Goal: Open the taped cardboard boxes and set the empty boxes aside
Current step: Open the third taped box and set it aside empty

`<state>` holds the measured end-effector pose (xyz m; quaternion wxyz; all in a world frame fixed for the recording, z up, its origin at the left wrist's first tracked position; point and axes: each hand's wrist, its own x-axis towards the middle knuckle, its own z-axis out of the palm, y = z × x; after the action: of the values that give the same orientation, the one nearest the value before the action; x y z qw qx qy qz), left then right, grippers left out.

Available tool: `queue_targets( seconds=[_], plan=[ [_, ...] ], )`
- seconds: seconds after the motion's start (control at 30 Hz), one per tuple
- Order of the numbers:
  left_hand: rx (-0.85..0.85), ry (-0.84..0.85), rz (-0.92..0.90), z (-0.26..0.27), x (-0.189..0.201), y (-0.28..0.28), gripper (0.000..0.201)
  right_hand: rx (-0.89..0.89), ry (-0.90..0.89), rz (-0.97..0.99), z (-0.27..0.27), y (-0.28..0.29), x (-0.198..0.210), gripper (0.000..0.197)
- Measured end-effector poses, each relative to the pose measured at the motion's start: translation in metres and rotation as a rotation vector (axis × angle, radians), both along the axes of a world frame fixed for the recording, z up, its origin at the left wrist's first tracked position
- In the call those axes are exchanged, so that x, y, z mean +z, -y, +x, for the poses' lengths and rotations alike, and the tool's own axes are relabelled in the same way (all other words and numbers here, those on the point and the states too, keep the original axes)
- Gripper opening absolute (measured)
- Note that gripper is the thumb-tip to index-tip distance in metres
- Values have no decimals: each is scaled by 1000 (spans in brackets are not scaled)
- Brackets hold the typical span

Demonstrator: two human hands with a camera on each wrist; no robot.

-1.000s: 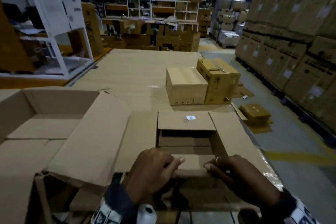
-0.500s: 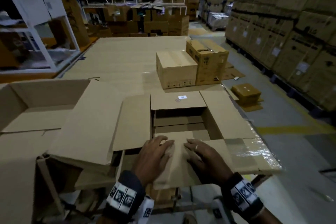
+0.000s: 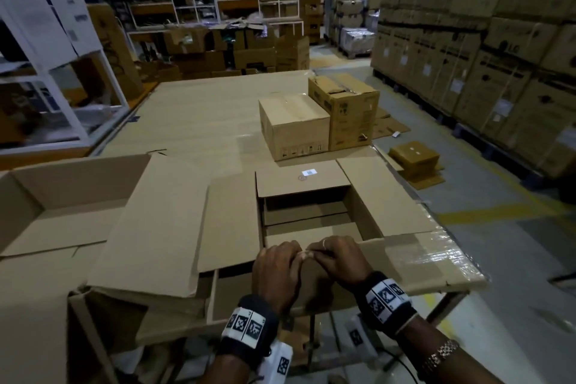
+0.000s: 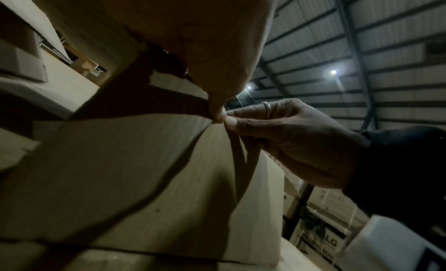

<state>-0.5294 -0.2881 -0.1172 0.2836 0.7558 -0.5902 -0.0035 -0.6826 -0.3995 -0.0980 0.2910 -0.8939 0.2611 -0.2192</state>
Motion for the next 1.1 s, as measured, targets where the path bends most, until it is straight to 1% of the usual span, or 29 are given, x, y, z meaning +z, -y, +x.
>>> queue_targets(
  seconds=[0.07,0.17,0.27,0.37,0.5,0.53,0.6,0.67,0.77,0.83,0.87,0.93,0.97,1.03,1.07,1.1],
  plan=[
    [-37,30,40,1,3,-3,19,14,-23,18,-8,7,-2,22],
    [-77,167,149,15,9,-9,17,-22,-58,86,-34,24,2,21],
    [-100,207,167,26,13,-13,15,-63,-45,106,-61,34,7,18],
    [-90,197,123,25,12,-12,19,-56,-24,26,-67,36,7,19],
    [-85,145,70,27,4,-9,20,-78,-4,-37,-61,36,3,28],
    [-100,134,55,28,2,-9,20,-84,5,-32,-62,35,3,28],
    [-151,117,41,33,-1,-10,18,-80,3,35,-66,36,4,22],
    [-228,89,40,41,2,-11,18,-76,-34,91,-67,40,8,17],
    [-283,-53,95,55,20,-4,22,-110,-39,118,-57,47,32,16],
    [-284,-122,123,63,39,7,33,-65,-13,59,-44,49,61,26],
    [-287,-119,144,67,50,15,41,-22,-16,-11,-35,50,78,29],
    [-290,-77,203,75,75,38,53,44,-20,-163,-14,55,108,25],
    [-270,-47,243,78,86,51,57,62,-32,-206,-2,61,119,22],
    [-180,41,383,84,102,82,59,32,-83,-221,25,78,132,22],
    [-136,83,469,86,106,98,57,8,-146,-205,37,89,132,22],
    [-115,103,558,86,107,109,53,-2,-255,-167,47,98,127,21]
  ],
)
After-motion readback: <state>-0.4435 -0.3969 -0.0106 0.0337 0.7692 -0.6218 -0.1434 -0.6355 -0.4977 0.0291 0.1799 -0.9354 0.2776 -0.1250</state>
